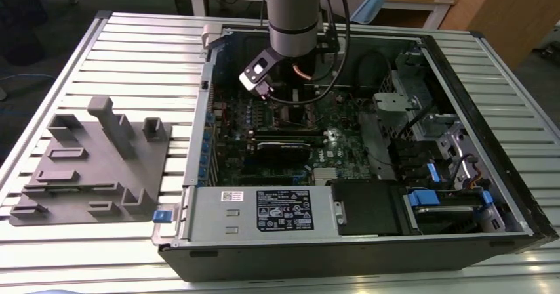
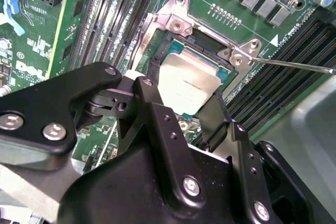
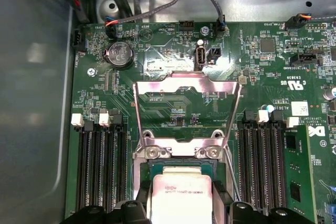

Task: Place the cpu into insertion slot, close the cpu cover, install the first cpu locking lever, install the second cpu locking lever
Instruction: 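Place the cpu into insertion slot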

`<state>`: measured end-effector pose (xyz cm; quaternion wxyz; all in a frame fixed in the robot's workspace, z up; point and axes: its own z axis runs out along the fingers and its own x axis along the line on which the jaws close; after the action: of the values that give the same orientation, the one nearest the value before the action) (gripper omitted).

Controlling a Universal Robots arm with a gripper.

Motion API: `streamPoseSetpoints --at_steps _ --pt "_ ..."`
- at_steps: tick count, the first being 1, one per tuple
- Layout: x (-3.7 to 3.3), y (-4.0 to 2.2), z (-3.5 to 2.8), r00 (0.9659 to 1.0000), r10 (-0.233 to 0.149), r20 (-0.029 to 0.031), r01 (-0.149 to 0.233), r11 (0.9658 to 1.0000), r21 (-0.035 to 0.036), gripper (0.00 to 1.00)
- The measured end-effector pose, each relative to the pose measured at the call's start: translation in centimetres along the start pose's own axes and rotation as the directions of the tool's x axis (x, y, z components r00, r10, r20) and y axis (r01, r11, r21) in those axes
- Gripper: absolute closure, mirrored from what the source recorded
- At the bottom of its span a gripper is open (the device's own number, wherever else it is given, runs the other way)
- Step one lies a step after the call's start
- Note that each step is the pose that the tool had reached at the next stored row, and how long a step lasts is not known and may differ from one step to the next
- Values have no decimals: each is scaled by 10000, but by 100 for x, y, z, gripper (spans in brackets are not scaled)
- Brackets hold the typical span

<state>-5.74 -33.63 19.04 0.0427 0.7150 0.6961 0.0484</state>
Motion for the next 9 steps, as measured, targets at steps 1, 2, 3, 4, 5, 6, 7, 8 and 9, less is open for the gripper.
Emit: streamPoseSetpoints --at_steps 1,2,3,4,5,6,7,8,9 --pt "0 0 1 10000 0 -3 0 10000 0 46" --pt "1 0 3 10000 1 -8 -1 10000 -2 46" --pt "2 1 4 10000 1 -11 -1 10000 -4 46" --pt "2 1 5 10000 1 -12 -1 10000 -4 46" --pt "2 0 5 10000 1 -11 -1 10000 -4 46" --pt "2 1 5 10000 1 -11 -1 10000 -3 46" --pt "2 1 5 10000 1 -11 -1 10000 -3 46" --pt "2 0 5 10000 1 -11 -1 10000 -3 46" --pt "2 0 5 10000 1 -12 -1 10000 -4 46"
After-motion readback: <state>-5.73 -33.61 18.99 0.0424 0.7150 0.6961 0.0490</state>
